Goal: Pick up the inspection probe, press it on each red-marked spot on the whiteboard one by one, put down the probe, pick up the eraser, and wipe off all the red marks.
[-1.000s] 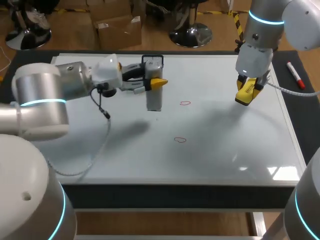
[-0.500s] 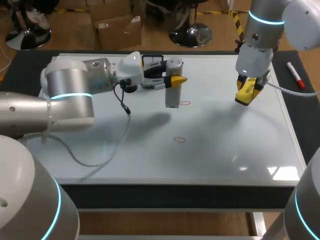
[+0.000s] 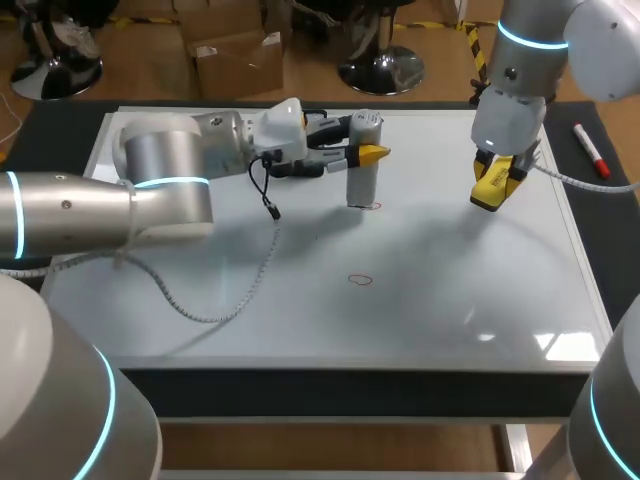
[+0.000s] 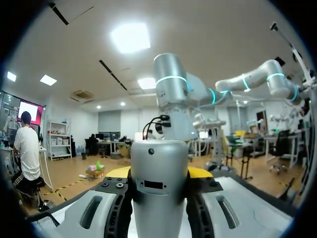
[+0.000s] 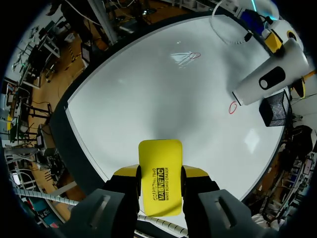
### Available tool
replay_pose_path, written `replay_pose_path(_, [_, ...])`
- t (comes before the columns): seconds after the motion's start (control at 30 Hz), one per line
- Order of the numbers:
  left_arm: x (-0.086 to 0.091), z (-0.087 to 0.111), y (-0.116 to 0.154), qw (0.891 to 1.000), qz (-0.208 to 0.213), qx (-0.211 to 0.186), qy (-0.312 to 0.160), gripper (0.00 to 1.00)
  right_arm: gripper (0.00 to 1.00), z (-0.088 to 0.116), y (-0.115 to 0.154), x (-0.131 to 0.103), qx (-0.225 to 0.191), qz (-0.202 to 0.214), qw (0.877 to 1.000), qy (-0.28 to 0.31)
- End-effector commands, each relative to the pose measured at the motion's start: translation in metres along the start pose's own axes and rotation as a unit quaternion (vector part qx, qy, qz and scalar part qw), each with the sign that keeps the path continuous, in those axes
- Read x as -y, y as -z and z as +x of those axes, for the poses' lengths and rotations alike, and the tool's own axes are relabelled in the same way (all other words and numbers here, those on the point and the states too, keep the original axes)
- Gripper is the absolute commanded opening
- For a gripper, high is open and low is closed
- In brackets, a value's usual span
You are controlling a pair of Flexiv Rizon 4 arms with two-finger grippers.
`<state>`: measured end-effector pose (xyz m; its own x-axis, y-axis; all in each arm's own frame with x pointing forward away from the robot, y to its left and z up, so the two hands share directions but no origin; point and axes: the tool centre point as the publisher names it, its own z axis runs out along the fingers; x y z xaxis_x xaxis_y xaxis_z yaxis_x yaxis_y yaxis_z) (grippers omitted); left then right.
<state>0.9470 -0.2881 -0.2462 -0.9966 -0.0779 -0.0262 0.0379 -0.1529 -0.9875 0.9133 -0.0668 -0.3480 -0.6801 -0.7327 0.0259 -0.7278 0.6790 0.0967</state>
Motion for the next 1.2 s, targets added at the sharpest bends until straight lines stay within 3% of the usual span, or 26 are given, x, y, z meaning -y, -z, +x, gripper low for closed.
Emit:
replay_pose_path(0.03, [-0.011, -0.012, -0.005, 1.000, 0.007, -0.012, 0.004, 0.00, 0.00, 0.001, 0.001, 0.000, 0.000, 0.001, 1.000, 0.001])
replay_pose_path(0.67, [-0.024, -0.016, -0.010, 1.000, 0.006, -0.015, 0.012, 0.00, 0.00, 0.001, 0.001, 0.000, 0.000, 0.001, 1.000, 0.001])
replay_pose_path(1.2, [-0.022, -0.016, -0.011, 1.000, 0.004, -0.016, 0.010, 0.00, 0.00, 0.001, 0.001, 0.000, 0.000, 0.001, 1.000, 0.001])
